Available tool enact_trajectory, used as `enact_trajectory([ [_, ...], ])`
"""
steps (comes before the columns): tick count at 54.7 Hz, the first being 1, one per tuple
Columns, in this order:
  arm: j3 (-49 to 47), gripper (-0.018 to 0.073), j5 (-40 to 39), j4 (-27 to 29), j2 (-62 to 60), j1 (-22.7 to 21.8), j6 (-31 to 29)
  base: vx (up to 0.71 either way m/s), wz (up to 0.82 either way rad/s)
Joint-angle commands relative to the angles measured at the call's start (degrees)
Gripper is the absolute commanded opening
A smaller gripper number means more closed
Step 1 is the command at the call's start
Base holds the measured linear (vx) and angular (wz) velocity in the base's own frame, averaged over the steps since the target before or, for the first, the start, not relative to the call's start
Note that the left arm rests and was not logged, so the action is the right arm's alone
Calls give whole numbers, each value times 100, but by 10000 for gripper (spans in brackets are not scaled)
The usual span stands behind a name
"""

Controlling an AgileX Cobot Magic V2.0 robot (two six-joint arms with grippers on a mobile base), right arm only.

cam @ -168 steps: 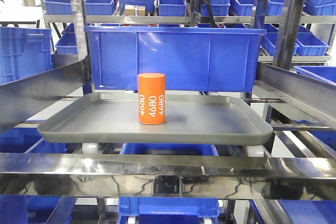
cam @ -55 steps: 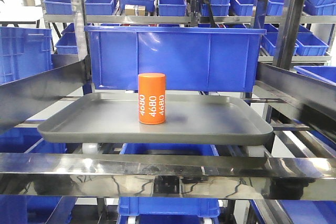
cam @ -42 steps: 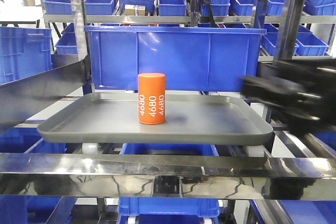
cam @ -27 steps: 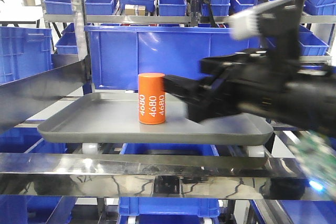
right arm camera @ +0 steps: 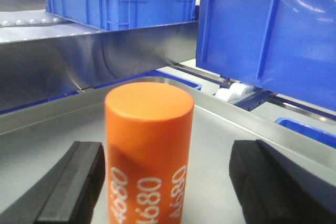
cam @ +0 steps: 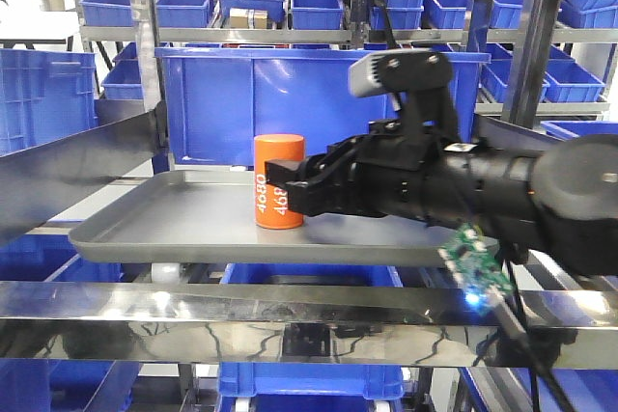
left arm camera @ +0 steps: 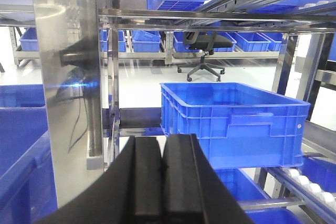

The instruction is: Grab orange capacitor from left shelf to right conveyor

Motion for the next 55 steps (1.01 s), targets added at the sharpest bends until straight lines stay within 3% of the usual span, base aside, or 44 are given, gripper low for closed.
enact_trajectory([
  [1, -347, 554, -106, 221, -46, 7, -11, 0, 0],
  [19, -1093, 554, 217, 302, 700, 75, -53, 0, 0],
  [33, -1289, 531, 221, 742, 1004, 75, -399, 0, 0],
  [42, -1289, 403, 218, 747, 952, 75, -891, 0, 0],
  [55, -1289, 135, 294, 732, 724, 63, -897, 0, 0],
])
